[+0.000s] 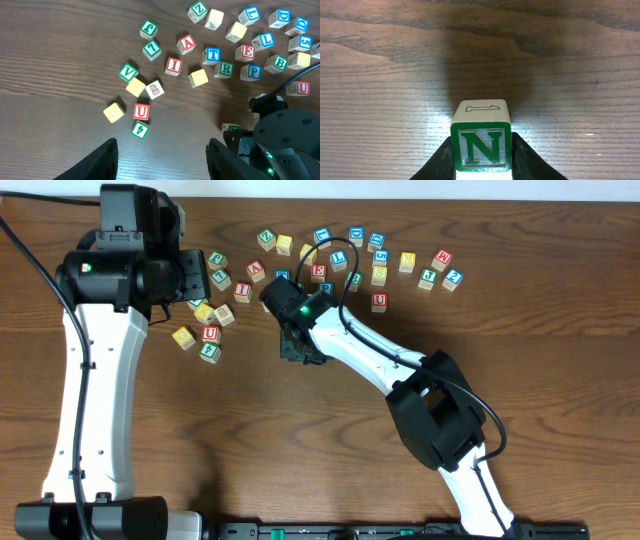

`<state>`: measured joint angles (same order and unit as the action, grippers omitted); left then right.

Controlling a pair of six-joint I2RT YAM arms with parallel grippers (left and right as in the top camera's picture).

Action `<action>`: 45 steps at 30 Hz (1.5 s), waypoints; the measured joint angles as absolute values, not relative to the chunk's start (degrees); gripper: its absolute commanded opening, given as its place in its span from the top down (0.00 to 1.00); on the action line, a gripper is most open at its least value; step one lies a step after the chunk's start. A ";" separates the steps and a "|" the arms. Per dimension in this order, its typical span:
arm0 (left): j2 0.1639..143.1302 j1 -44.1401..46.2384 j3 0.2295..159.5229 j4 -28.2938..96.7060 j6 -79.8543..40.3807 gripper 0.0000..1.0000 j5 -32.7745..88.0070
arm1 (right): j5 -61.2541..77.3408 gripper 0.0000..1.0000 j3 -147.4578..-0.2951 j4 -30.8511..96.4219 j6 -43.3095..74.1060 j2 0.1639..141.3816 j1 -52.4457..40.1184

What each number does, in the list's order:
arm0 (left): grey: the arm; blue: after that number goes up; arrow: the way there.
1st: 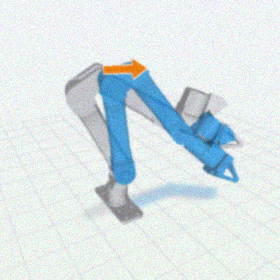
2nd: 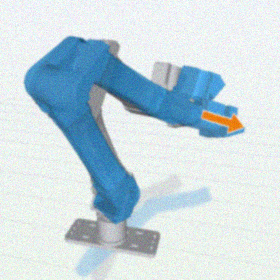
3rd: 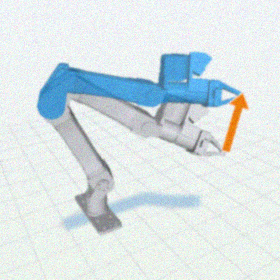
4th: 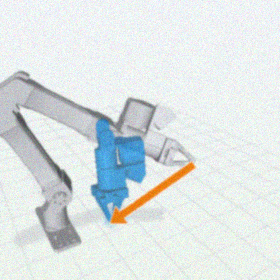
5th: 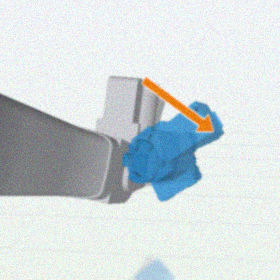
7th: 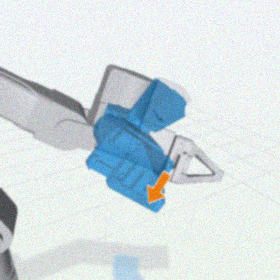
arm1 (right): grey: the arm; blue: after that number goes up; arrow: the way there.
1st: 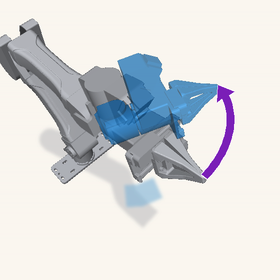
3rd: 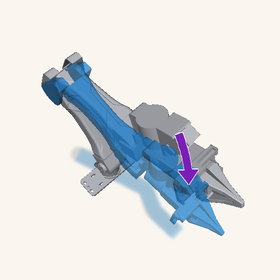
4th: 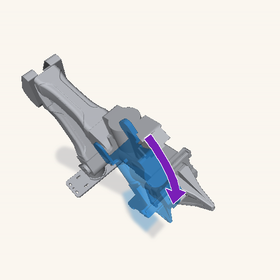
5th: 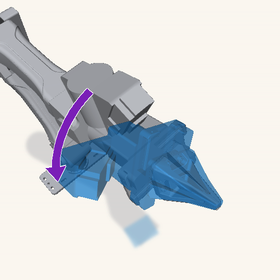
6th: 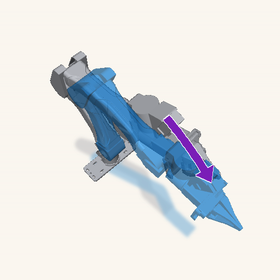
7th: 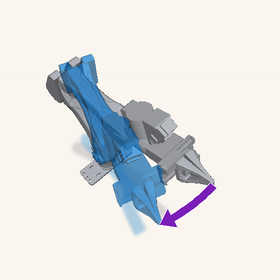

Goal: Spell out NEURIPS

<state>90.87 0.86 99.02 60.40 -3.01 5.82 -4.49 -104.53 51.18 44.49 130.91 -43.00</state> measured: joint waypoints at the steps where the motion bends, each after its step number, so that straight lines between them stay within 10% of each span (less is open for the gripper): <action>1: 90.87 0.86 99.02 60.40 -3.01 0.44 5.80 | -4.49 0.71 -104.53 51.20 44.49 130.89 -43.00; 45: 90.87 0.86 99.02 60.40 -3.01 0.44 5.82 | -1.02 0.72 -104.53 48.34 45.21 131.63 -43.00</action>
